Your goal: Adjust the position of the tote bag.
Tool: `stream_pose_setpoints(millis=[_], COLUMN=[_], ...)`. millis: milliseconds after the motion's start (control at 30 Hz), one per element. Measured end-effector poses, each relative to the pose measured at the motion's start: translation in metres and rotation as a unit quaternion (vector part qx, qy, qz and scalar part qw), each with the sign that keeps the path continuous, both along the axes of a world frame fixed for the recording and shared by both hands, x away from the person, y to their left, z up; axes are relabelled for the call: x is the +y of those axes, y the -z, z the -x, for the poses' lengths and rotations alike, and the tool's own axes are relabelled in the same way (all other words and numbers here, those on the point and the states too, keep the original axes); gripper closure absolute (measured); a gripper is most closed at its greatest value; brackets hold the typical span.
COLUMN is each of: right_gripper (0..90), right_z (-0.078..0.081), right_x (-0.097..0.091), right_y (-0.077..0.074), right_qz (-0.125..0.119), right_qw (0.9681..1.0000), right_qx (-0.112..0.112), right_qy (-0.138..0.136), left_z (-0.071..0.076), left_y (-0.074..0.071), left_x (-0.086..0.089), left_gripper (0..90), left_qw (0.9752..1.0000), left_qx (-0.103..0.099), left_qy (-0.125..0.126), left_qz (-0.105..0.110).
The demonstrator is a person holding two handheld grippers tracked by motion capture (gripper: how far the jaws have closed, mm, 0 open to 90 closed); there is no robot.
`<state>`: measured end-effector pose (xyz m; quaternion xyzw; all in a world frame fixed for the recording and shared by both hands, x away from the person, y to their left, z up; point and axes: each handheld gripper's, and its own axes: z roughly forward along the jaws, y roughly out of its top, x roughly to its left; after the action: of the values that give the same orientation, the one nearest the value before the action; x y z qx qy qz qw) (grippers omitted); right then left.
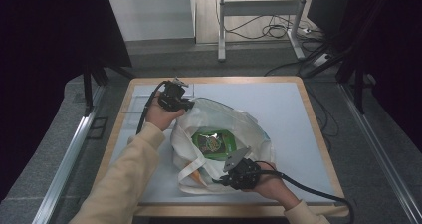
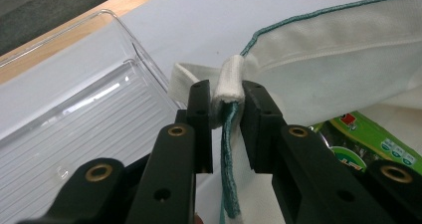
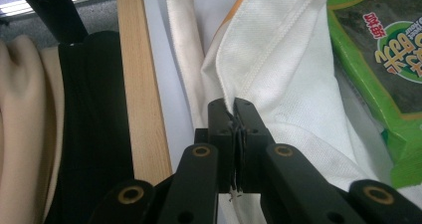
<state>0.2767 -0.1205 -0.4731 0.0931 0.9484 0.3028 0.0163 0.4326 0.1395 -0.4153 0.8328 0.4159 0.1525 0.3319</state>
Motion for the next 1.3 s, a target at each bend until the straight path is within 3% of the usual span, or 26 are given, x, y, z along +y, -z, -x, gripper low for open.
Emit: stream_pose_setpoints(millis=[833, 967, 1133, 1300], right_gripper=[83.4, 73.0, 68.6, 59.3], right_z=[0.002, 0.002, -0.002, -0.007], right_x=[0.001, -0.003, -0.009, -0.017], right_y=[0.002, -0.007, -0.018, -0.032], right_qz=[0.001, -0.014, -0.034, -0.046], right_qw=[0.9999, 0.9996, 0.9987, 0.9971], right_qx=[-0.007, -0.015, -0.015, -0.020], right_qy=[0.011, 0.021, 0.035, 0.057], left_z=[0.010, 0.016, 0.030, 0.049], left_y=[0.000, -0.002, -0.014, -0.027], left_x=[0.006, 0.007, 0.013, 0.019], left_gripper=[73.7, 66.1, 56.9, 54.5], left_qw=[0.9997, 0.9994, 0.9987, 0.9969], left_qx=[-0.001, -0.007, -0.029, -0.043], left_qy=[0.021, 0.034, 0.040, 0.062], left_qz=[0.011, 0.010, 0.015, 0.026])
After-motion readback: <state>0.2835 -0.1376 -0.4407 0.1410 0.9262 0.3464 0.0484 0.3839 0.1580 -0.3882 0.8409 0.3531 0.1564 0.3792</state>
